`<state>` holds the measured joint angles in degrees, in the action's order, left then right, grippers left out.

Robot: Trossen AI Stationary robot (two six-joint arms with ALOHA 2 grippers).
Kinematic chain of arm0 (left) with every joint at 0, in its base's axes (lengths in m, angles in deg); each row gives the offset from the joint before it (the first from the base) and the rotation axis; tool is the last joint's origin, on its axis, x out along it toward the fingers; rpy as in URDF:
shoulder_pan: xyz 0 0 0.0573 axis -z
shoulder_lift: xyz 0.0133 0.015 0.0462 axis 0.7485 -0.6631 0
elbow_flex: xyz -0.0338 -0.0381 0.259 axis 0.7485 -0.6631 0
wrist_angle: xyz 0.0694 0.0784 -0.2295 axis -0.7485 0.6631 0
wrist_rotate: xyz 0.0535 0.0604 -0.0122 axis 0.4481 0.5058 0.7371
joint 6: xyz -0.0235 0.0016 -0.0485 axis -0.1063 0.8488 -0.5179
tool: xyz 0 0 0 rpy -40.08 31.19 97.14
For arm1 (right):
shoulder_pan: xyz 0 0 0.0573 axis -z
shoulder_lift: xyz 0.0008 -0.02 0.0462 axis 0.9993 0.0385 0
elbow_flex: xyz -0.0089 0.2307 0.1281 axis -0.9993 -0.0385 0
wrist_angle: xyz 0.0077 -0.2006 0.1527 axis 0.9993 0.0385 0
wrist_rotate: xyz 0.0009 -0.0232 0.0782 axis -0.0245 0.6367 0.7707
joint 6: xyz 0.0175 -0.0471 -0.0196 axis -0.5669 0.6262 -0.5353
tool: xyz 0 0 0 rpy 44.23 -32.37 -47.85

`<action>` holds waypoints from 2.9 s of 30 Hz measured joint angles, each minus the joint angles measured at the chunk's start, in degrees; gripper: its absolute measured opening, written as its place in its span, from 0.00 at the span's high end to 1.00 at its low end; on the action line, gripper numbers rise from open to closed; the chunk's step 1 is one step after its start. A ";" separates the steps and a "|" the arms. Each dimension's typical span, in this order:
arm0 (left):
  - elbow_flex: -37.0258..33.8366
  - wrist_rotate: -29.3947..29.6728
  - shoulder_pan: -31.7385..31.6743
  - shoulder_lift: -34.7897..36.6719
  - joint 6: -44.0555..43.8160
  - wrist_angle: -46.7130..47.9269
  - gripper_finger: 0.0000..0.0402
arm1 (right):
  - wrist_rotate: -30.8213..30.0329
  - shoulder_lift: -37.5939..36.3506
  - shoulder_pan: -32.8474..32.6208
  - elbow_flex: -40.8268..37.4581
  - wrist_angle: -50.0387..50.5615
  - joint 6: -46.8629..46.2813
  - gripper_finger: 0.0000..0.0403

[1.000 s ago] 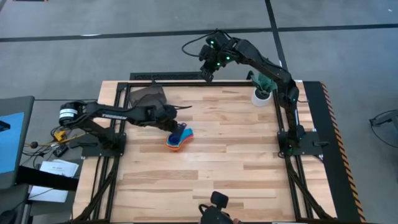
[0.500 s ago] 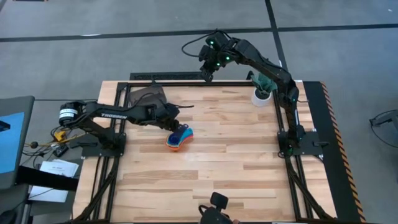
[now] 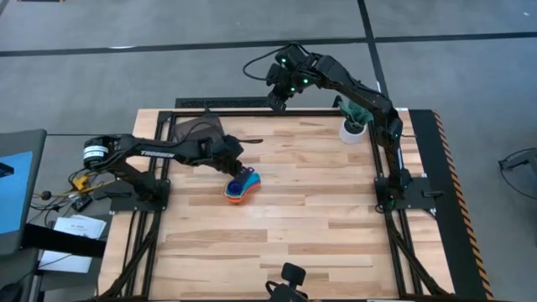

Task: Nest measuring cups in basket
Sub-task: Stack the dark blue measuring cup on top of the light blue measuring cup, then put the colored stacked measuring cups into the black transparent bin

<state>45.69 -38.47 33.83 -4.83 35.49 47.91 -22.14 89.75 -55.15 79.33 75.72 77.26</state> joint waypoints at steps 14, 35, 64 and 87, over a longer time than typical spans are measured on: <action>0.04 -6.87 2.49 -0.74 2.40 -3.76 1.00 | 0.00 0.01 -0.41 0.00 -0.05 0.15 0.98; 0.02 9.36 2.64 16.98 -1.60 8.23 1.00 | 8.82 -3.22 -4.88 -1.14 7.37 5.49 0.85; -1.48 21.71 1.99 33.84 -1.43 36.15 0.54 | 2.44 12.48 -26.31 -6.94 -1.77 12.60 0.08; -1.62 21.76 0.92 33.95 -2.68 37.97 0.54 | -5.04 19.49 -27.18 -6.91 -5.46 10.49 0.15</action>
<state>44.07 -16.71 34.75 29.12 32.82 85.88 -27.19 109.24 -82.33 72.42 70.26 87.75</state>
